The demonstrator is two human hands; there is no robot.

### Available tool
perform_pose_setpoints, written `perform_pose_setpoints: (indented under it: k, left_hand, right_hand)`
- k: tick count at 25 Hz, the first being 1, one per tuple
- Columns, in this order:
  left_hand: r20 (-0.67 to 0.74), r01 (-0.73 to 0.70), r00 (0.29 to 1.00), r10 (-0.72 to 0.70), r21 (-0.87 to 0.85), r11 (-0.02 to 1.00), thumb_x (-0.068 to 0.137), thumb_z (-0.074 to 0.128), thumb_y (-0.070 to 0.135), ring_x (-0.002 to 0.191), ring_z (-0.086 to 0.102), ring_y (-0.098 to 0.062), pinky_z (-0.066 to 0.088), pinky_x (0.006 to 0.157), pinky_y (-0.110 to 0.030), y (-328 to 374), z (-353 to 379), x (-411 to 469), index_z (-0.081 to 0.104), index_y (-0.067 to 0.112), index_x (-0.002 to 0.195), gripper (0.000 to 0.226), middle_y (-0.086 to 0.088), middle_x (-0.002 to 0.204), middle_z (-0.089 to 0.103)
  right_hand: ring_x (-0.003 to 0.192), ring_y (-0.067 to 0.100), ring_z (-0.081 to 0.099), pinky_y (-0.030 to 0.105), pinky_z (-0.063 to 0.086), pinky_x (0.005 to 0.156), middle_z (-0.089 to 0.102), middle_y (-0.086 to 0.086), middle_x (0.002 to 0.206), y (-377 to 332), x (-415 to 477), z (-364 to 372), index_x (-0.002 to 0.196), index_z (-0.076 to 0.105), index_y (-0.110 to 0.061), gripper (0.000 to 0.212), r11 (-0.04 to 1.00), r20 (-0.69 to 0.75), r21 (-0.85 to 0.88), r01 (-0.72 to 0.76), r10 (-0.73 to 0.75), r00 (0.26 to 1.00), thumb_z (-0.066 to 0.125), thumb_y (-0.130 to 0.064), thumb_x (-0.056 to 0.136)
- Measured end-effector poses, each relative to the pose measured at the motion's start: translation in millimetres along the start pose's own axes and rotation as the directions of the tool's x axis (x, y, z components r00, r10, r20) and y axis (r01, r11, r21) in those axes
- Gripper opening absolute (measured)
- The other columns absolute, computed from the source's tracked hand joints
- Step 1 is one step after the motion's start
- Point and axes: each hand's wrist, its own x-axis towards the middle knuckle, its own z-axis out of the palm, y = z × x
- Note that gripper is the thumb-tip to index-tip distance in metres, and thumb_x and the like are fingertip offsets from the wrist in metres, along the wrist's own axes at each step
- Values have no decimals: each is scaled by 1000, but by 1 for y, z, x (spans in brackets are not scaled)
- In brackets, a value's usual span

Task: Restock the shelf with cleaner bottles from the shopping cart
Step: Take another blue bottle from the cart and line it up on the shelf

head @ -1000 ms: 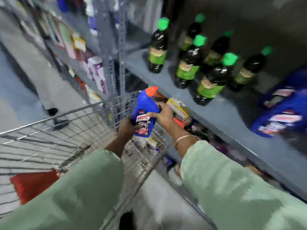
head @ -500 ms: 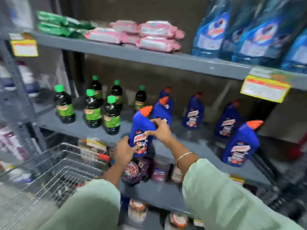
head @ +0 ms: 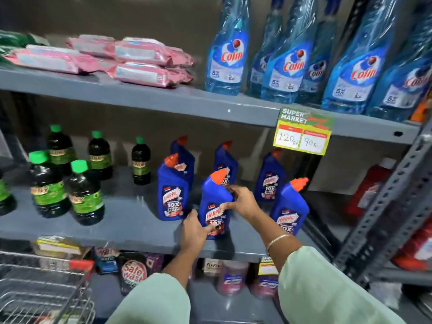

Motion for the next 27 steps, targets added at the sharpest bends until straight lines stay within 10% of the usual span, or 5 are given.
perform_pose_setpoints:
  k: [7, 27]
  left_hand:
    - [-2, -1, 1000, 1, 33, 999, 67, 78, 18, 98, 61, -33, 47, 77, -33, 12, 20, 19, 51, 1, 107, 51, -15, 105, 64]
    - [283, -56, 959, 11, 152, 987, 69, 77, 11, 96, 66, -29, 53, 84, -35, 0, 6, 24, 61, 1, 109, 45, -17, 109, 70]
  right_hand:
    - [115, 31, 57, 44, 46, 102, 60, 18, 125, 22, 25, -5, 123, 53, -5, 63, 990, -8, 133, -52, 53, 999, 77, 0, 65]
    - [98, 29, 60, 37, 52, 77, 64, 14, 104, 72, -26, 25, 107, 56, -10, 41, 882, 49, 373, -289, 293, 955, 72, 2, 71]
